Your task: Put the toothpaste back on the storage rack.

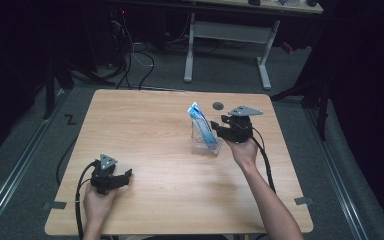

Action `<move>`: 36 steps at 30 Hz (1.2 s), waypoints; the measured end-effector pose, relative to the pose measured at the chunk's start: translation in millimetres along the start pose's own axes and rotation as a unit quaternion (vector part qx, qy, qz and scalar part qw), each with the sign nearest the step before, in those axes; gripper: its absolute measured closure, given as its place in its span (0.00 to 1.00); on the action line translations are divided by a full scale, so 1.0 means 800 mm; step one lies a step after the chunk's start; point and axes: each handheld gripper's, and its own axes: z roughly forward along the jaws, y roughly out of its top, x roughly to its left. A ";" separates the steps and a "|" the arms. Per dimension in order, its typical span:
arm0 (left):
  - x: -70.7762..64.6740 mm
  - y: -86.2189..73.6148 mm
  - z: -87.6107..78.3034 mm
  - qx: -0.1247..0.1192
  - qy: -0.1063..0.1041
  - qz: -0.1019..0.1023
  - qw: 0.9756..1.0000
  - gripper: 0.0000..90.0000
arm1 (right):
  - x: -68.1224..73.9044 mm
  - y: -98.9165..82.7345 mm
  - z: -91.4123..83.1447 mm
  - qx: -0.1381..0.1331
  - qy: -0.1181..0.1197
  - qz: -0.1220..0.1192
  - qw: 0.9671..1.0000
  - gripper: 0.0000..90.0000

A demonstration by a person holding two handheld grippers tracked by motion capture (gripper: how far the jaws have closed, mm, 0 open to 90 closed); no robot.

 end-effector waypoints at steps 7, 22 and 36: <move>0.000 0.000 0.000 0.000 0.000 0.000 1.000 0.30 | -0.011 -0.009 -0.026 -0.016 0.003 0.019 1.000 0.54; 0.000 0.000 0.000 0.000 0.001 -0.001 1.000 0.31 | -0.028 -0.024 -0.069 -0.036 -0.002 0.039 0.999 0.54; 0.000 0.000 0.000 0.000 0.000 -0.002 1.000 0.31 | -0.032 -0.036 -0.090 -0.038 -0.006 0.044 0.998 0.54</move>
